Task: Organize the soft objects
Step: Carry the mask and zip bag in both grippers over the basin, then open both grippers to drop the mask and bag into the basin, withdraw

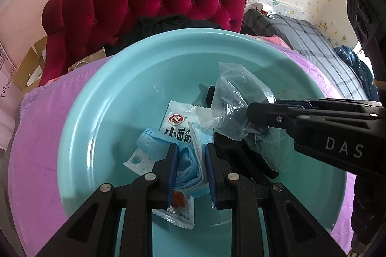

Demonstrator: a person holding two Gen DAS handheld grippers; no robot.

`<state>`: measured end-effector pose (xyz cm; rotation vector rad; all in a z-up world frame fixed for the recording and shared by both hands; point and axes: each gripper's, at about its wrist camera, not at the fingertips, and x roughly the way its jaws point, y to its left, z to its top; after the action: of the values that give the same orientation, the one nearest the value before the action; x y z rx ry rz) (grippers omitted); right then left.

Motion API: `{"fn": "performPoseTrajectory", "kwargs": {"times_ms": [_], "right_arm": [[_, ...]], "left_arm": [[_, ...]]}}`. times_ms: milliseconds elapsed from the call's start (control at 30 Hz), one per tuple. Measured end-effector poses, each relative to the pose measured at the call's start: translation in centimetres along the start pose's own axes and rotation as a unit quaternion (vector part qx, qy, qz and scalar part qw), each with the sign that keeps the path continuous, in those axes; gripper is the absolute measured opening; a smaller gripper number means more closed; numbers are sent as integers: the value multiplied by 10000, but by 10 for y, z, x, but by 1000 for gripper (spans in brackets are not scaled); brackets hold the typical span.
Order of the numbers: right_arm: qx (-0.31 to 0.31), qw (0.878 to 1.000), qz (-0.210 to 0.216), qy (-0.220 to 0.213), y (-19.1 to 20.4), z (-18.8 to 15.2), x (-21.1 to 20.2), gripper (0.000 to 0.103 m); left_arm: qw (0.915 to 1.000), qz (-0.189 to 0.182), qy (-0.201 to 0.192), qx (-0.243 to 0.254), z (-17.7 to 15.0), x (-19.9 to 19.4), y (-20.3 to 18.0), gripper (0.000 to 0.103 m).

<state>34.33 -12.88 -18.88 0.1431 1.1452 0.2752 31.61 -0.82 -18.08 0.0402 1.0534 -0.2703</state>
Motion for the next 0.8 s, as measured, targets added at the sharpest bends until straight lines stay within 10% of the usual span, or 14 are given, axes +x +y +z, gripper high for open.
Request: {"fn": "performPoseTrajectory", "kwargs": {"times_ms": [133,233,400,567,800], "right_arm": [[-45,10000,40,-26,2,0,-4,22],[-37,9999,16,-130,3,0,-10,46],[-123,9994,-146,-306,9,-2,-28,52],[-205,9981,-276,-503,14,-7,-44,95],[-290,9952,-634,-682,20,-24,-69,103]], "left_arm": [[9999,86,-40,52,1,-1,-3,30],[9998,155,-82,19,1,-7,-4,55],[9992,286,-277,-38,1,-21,-2,93],[9983,402,-429,-18,-3,-33,-4,103],[9968,558,-579,-19,-18,-59,-9,103]]}}
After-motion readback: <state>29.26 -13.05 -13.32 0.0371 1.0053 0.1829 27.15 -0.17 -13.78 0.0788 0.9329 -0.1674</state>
